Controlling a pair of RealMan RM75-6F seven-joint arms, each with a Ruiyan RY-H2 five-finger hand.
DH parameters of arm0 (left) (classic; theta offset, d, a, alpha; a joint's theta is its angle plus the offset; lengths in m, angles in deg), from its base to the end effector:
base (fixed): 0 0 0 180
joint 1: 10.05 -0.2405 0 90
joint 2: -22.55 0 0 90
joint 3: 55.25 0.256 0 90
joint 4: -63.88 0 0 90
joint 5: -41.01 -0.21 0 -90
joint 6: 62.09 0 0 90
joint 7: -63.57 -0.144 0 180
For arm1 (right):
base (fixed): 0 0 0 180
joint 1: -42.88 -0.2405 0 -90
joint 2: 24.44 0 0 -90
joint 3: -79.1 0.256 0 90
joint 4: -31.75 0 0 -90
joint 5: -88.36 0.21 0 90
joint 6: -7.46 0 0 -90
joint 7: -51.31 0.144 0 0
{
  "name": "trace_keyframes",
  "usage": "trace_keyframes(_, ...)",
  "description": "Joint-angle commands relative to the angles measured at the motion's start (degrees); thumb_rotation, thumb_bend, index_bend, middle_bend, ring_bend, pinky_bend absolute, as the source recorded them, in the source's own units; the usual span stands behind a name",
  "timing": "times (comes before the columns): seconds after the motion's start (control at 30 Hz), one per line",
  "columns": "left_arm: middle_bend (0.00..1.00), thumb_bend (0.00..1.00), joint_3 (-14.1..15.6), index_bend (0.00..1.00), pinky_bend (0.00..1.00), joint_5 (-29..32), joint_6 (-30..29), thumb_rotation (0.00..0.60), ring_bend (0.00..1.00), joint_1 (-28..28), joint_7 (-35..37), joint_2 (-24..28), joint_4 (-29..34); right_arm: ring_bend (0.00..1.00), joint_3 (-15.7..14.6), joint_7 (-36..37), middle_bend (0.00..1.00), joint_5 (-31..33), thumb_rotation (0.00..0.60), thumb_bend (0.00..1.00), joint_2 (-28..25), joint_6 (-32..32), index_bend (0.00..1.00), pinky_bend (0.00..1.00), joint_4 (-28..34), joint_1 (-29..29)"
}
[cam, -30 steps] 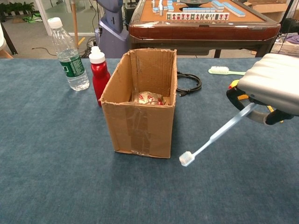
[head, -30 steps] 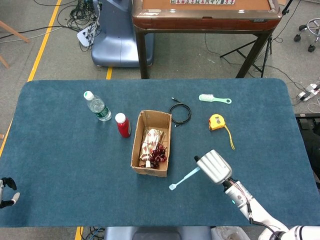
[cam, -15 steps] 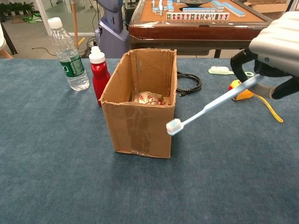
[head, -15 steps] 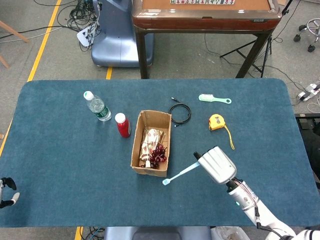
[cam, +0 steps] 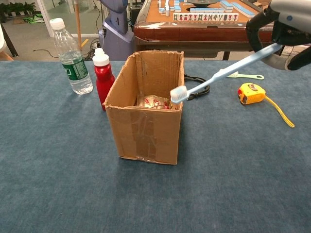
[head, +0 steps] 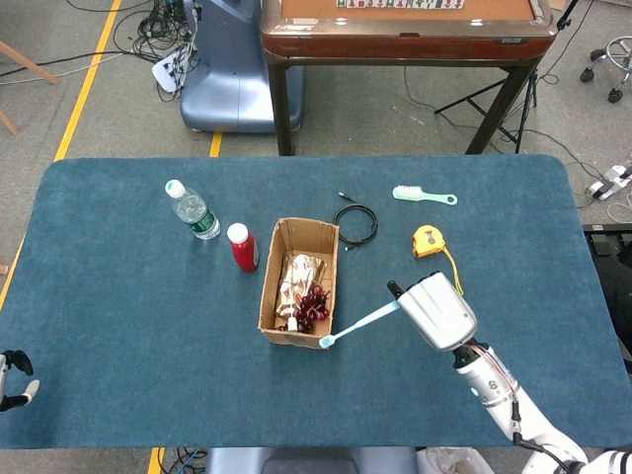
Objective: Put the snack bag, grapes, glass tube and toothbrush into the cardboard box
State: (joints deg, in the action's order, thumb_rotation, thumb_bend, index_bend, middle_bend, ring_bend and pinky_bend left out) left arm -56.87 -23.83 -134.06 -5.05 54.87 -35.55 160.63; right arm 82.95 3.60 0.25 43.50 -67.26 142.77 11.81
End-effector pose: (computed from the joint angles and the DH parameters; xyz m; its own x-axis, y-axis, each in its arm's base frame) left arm -0.3634 0.1635 0.1731 0.4364 0.2777 0.8558 0.8025 0.3100 -0.5098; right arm -0.1283 -0.2573 0.0979 0.7157 0.2645 0.6464 -0.4927 -0.4648 0.7357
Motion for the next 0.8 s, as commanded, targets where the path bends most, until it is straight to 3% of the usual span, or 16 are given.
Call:
trace_keyframes(0.03,0.46,0.28,0.0,0.55,0.65,-0.1,-0.1,0.6,0.37,0.0,0.1,0.0,0.0,1.0,1.4,-1.5,1.0,1.5,0.6,0.51,-0.5,0.8,0.67,1.0,0.6,-0.5)
trace_keyframes(0.4,0.46,0.28,0.0,0.55,0.65,-0.9,-0.6,0.6,0.37,-0.2,0.8,0.1,0.0,1.0,6.1,-10.2,1.0,9.7,0.6,0.51,-0.5,4.5,0.67,1.0,3.5,-3.7)
trace_keyframes(0.8,0.46,0.28,-0.1,0.55,0.65,-1.4,-0.8,0.6,0.37,-0.4,1.7,0.4,0.2,1.0,8.4,-22.5,1.0,19.9,0.6,0.51,3.3,6.0,0.67,1.0,3.9,-8.8)
